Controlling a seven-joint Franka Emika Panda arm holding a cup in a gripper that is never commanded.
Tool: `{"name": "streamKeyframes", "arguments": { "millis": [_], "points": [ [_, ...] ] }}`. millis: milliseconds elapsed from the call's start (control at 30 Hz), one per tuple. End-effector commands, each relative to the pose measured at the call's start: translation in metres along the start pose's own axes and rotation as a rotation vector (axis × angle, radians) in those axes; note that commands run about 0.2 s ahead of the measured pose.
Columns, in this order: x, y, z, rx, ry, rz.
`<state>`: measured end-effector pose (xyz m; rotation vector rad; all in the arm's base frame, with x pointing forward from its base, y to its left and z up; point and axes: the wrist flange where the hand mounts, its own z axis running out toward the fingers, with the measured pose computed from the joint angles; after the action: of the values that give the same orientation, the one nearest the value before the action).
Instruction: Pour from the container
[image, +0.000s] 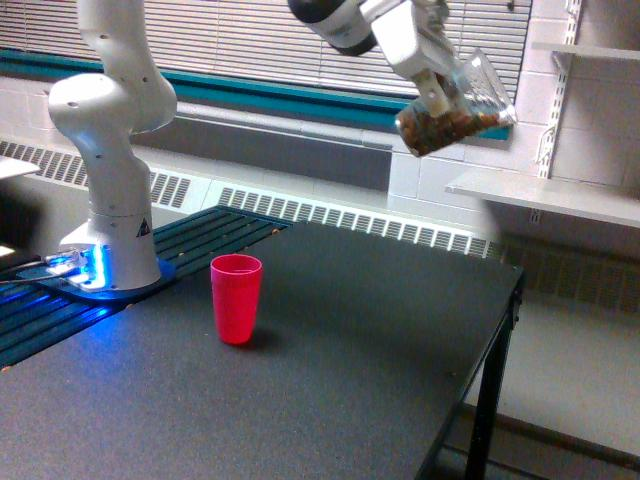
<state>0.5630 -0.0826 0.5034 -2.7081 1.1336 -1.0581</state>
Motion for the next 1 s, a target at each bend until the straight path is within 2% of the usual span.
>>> {"name": "streamKeyframes", "arguments": {
  "millis": [33,100,367,500,633,1000],
  "points": [
    [-0.011,0.009,-0.028,0.06,0.07,0.096],
    [-0.021,0.008,-0.037,0.074,0.08,0.125],
    [-0.064,0.011,-0.064,0.072,0.097,0.098],
    [-0.094,0.012,-0.062,0.057,0.085,0.076],
    [-0.123,0.016,-0.057,0.03,0.069,0.02],
    [-0.186,0.045,-0.037,-0.038,-0.046,-0.006]
  ]
}}
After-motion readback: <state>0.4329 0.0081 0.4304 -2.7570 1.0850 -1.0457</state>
